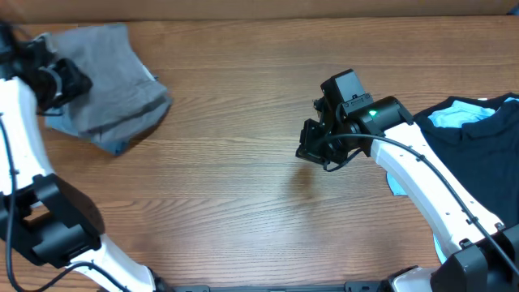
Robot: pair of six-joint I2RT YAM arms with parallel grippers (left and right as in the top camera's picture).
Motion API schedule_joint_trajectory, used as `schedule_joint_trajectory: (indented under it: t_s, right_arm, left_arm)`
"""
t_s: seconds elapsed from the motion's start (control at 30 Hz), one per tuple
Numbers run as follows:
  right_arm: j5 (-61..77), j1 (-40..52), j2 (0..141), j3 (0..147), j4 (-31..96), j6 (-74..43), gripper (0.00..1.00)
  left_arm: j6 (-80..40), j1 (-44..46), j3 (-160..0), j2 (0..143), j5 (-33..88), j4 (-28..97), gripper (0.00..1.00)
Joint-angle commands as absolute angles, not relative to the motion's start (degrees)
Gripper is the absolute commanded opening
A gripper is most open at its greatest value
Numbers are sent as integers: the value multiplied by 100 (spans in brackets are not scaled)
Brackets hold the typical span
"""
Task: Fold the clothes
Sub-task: 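Drag the grey shorts with the left gripper to the table's left side, then release the shorts and pull the left gripper back toward the front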
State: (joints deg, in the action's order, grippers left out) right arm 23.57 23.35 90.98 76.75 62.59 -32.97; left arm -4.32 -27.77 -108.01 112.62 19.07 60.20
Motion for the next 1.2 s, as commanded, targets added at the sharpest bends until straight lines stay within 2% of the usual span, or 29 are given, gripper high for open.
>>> schedule_joint_trajectory:
  t_s: [0.0, 0.13, 0.27, 0.43, 0.67, 0.8, 0.87, 0.93, 1.1, 1.17]
  right_arm:
    - [2298, 2349, 9109, 7699, 6285, -3260, 4]
    - [2248, 2349, 9109, 7699, 6405, -3258, 4]
    - [2102, 2349, 9107, 7701, 6379, -3256, 4]
    - [2005, 2349, 8890, 7703, 6104, -3105, 5]
    - [1142, 2349, 7894, 8005, 5924, -2692, 8]
    - [458, 2349, 7140, 8407, 5922, -2257, 10]
    - [143, 2349, 6748, 8608, 5892, -2064, 15]
    - [-5, 2349, 6407, 8737, 5795, -1815, 26]
    - [-60, 2349, 5625, 8788, 5671, -1328, 100]
    - [-93, 2349, 5400, 8788, 5666, -1249, 100]
  left_arm:
    - [-423, -3059, -10886, 11622, 1673, 6045, 100]
    - [-427, -3391, -10949, 11618, 1656, 6246, 100]
    - [-419, -3640, -11415, 11500, 2283, 6724, 100]
    - [163, -3577, -12357, 11111, 2770, 7695, 100]
    - [714, -2862, -13043, 9894, 2679, 8604, 100]
    - [982, -2128, -13043, 8960, 2213, 8943, 100]
    - [1118, -1678, -13043, 8541, 1955, 9181, 100]
    - [1116, -1291, -13041, 8213, 1815, 9426, 100]
    - [854, -624, -12816, 7443, 1688, 9679, 100]
    - [766, -539, -12645, 7131, 1627, 9679, 100]
